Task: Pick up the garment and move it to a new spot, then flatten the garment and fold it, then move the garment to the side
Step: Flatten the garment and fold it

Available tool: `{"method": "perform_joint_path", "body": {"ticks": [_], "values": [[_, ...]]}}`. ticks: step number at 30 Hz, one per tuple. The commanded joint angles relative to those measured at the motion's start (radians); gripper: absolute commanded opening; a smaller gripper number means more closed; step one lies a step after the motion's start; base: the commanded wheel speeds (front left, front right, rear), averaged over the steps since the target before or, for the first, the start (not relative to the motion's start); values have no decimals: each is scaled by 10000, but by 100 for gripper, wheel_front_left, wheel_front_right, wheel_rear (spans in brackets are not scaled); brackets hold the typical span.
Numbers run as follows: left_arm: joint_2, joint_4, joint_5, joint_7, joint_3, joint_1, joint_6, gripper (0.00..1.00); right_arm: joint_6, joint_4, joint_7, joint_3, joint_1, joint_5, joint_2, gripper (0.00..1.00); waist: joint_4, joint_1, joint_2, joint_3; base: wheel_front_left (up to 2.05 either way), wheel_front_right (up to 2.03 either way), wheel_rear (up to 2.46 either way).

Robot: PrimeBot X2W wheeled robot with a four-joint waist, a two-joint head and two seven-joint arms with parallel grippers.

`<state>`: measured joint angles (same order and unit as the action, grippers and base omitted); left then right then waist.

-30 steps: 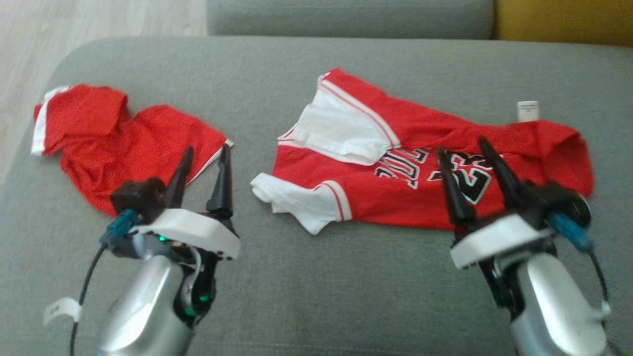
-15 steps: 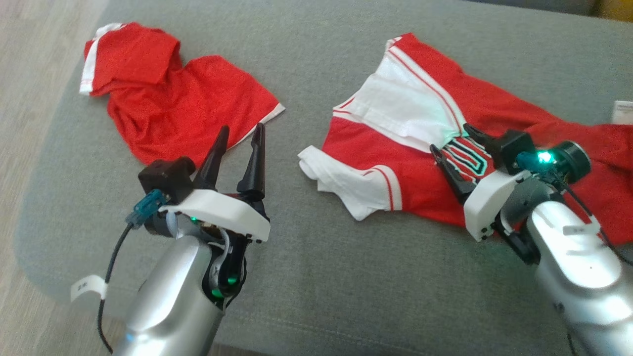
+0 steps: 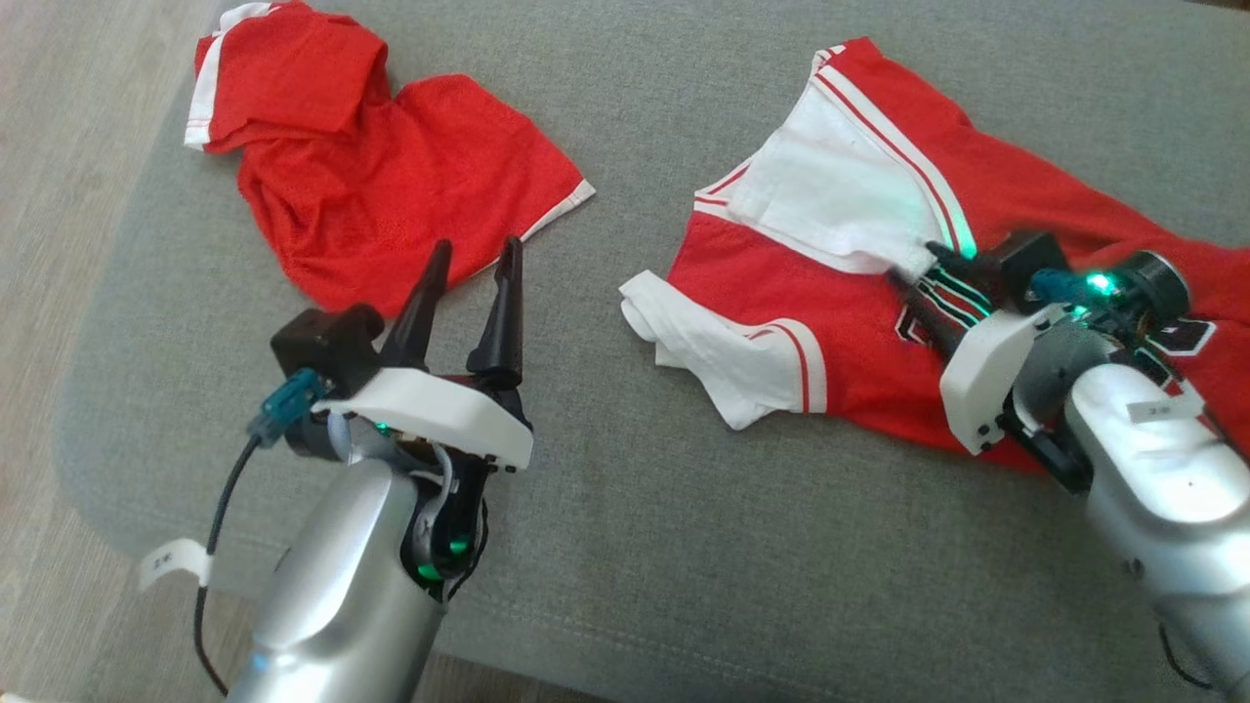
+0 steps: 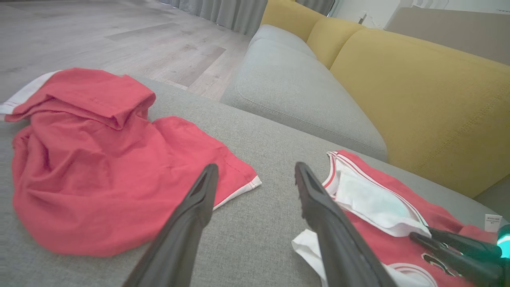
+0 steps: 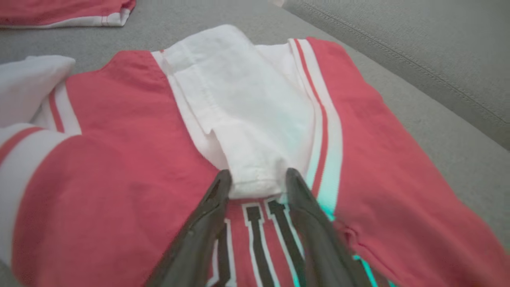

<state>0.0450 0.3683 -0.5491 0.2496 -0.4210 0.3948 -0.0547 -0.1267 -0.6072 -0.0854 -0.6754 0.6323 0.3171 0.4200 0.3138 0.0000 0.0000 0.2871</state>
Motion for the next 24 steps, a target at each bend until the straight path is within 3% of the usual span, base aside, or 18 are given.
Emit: {"method": "perform_joint_path", "body": {"ticks": [1, 11, 20, 24], "values": [[89, -229, 82, 122, 407, 424, 46, 100, -40, 134, 169, 8, 220, 154, 55, 0, -20, 0, 0, -23, 0, 0, 0], [57, -184, 154, 122, 527, 395, 148, 100, -40, -54, 785, 1028, 992, 228, 303, 0, -135, 0, 0, -144, 0, 0, 0], [54, -523, -213, 122, 60, 550, 79, 100, -40, -541, 880, 1993, 3713, -919, 1511, 0, 288, 0, 0, 327, 0, 0, 0], [54, -614, -345, 122, -70, 625, 33, 100, -40, -1014, 1081, 2130, 4972, -1491, 1731, 0, 532, 0, 0, 560, 0, 0, 0]]}}
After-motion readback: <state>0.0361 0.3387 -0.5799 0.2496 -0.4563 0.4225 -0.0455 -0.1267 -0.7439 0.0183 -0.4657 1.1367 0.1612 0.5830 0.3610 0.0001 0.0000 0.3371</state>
